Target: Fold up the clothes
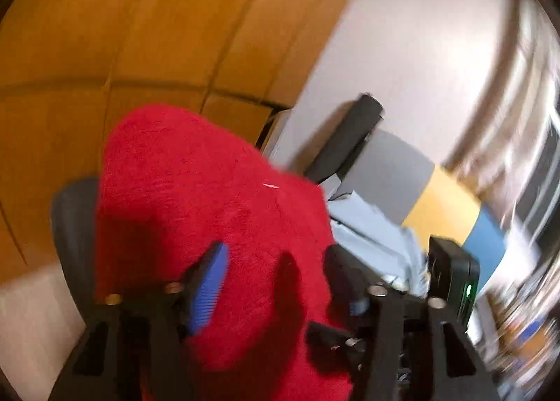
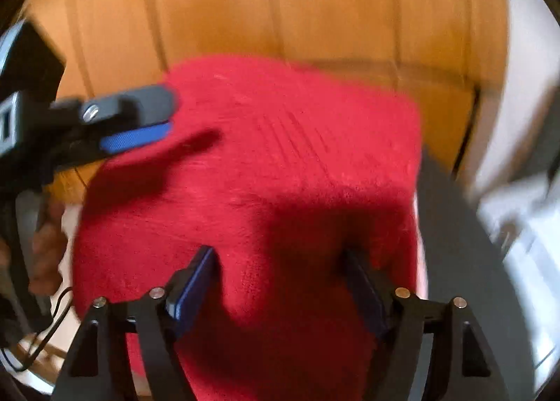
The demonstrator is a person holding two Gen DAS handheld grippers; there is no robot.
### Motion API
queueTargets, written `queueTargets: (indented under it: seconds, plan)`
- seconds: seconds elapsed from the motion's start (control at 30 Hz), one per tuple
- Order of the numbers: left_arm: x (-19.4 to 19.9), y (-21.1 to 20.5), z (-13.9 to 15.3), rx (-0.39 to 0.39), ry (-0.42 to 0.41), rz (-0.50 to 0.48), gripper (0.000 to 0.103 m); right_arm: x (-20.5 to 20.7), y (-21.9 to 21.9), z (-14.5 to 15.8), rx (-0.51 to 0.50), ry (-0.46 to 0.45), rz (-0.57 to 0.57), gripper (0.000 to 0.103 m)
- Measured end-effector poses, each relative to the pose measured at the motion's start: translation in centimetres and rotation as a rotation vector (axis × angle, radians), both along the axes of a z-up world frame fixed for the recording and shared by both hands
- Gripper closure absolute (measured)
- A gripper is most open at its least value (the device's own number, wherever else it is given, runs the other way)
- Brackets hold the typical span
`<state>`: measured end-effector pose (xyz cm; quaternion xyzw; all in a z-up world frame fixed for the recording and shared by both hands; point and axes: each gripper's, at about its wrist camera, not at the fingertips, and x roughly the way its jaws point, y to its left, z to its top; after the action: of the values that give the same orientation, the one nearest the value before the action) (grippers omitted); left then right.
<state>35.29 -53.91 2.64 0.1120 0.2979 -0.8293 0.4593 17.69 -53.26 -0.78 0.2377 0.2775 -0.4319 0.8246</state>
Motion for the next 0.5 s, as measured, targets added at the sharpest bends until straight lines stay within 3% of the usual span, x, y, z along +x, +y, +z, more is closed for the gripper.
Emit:
queueTargets:
  seconds: [0.07,0.13,0.17,0.2,0.3,0.43,0.5]
  plan:
    - [0.0,0.8,-0.2,-0.028,-0.043,-0.003,0.053,-2.3,0.4,-2.0,-0.004,-0.057,-0.051,0.027]
    - [-0.7,-2.0,0.3,-0.039,-0.075,0.025,0.052,-3.0,0.6,-3.0,0.001,-0.099,-0.079,0.027]
    - [-0.7,-1.5,0.6,-0.030,-0.065,0.031,0.052,-3.1,0.6,-3.3,0.002,-0.107,-0.091,0.027]
    - [-0.8,0.5,1.1,-0.025,-0.053,0.030,0.051,-3.2,0.9,-3.0,-0.002,-0.097,-0.094,0.027]
    - [-0.2,0.2,3.3,-0.030,-0.049,0.051,0.046,-3.4,1.4,-2.3,-0.015,-0.053,-0.105,0.025]
    - [0.2,1.8,4.9,-0.093,-0.210,0.193,0.042,-3.3,2.3,0.0,-0.044,-0.071,-0.133,0.019]
    - [1.1,3.2,5.9,-0.091,-0.242,0.283,0.039,-3.1,3.4,1.9,-0.073,-0.080,-0.186,0.011]
